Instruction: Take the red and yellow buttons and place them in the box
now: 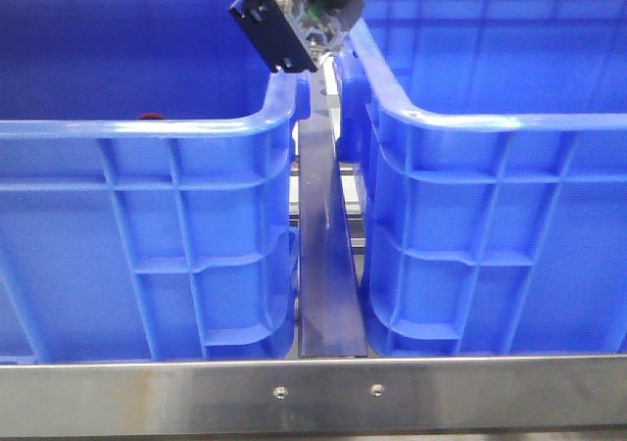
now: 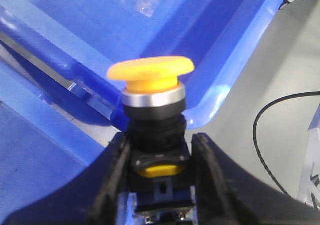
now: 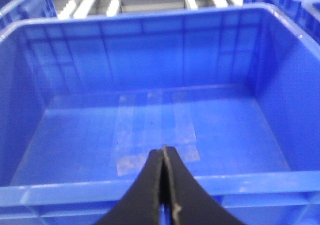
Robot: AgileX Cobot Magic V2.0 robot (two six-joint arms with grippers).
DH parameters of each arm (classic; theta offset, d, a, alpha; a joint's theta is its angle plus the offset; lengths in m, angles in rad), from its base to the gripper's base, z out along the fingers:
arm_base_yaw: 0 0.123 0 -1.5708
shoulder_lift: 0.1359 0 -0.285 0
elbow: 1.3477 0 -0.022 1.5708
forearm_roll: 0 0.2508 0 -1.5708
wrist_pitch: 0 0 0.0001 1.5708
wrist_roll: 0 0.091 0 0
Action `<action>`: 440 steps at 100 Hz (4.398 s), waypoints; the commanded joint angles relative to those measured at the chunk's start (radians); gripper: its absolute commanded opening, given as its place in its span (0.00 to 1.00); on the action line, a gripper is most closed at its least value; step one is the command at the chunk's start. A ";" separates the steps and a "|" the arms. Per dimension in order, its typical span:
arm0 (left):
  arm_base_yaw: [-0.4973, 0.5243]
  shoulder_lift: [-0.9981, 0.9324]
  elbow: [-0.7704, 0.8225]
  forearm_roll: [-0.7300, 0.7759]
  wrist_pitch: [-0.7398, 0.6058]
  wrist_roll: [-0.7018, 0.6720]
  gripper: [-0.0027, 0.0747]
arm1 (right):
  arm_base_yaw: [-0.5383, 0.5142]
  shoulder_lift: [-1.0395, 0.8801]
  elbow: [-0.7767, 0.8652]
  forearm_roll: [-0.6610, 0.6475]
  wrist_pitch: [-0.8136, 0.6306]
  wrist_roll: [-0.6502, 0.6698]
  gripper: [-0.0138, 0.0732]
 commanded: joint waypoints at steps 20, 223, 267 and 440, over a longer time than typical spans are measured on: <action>-0.008 -0.027 -0.028 -0.018 -0.061 -0.002 0.09 | 0.001 0.294 -0.288 -0.002 0.103 -0.001 0.10; -0.008 -0.027 -0.030 -0.018 -0.083 0.000 0.53 | 0.263 1.070 -0.626 1.398 0.534 -0.636 0.47; -0.008 -0.029 -0.032 -0.018 -0.080 0.000 0.71 | 0.127 1.000 -0.626 1.400 0.330 -0.850 0.47; -0.008 -0.029 -0.032 -0.018 -0.095 0.000 0.71 | 0.112 1.571 -0.874 1.367 -0.357 -1.325 0.73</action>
